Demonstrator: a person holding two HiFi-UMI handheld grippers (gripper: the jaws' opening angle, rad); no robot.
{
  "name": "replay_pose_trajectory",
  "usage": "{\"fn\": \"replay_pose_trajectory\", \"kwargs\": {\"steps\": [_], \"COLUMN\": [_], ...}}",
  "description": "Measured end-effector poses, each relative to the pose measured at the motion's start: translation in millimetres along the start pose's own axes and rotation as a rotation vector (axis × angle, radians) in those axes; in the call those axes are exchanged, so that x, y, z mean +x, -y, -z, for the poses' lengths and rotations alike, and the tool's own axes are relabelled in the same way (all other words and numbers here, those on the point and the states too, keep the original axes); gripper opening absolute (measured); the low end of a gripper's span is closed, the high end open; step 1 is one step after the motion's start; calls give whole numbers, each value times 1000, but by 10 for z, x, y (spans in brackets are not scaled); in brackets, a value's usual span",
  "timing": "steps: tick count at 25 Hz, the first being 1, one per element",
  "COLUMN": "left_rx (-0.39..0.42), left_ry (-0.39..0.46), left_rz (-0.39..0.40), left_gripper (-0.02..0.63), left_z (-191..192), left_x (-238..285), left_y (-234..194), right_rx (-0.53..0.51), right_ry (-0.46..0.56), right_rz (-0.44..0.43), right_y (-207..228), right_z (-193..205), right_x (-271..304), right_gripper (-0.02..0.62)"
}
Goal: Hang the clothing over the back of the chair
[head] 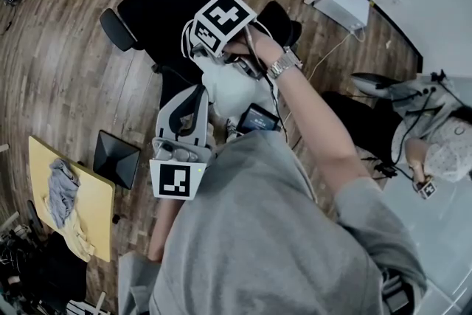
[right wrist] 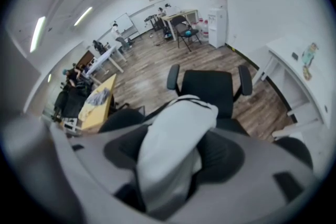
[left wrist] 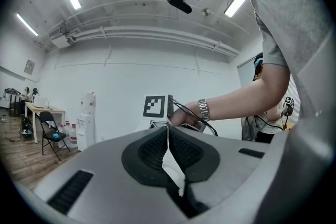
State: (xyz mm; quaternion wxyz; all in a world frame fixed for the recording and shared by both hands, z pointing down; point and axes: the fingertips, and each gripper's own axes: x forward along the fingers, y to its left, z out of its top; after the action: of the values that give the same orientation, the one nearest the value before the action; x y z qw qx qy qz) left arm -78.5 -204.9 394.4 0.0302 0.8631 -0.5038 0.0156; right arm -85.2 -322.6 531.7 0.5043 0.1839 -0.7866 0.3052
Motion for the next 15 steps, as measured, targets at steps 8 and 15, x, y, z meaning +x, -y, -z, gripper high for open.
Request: {"fn": "replay_pose_trajectory", "kwargs": {"steps": [8, 15], "left_rx": [0, 8], "left_ry": [22, 28], "left_rz": [-9, -5], "left_gripper": [41, 41], "left_z": [-42, -70], "left_x": [46, 78], "left_y": [84, 190], "right_rx": [73, 97], "right_ry": [23, 41], "right_rz": [-79, -117], "right_y": [34, 33], "right_z": [30, 62], "right_x": [-121, -257], "right_gripper": [284, 288]}}
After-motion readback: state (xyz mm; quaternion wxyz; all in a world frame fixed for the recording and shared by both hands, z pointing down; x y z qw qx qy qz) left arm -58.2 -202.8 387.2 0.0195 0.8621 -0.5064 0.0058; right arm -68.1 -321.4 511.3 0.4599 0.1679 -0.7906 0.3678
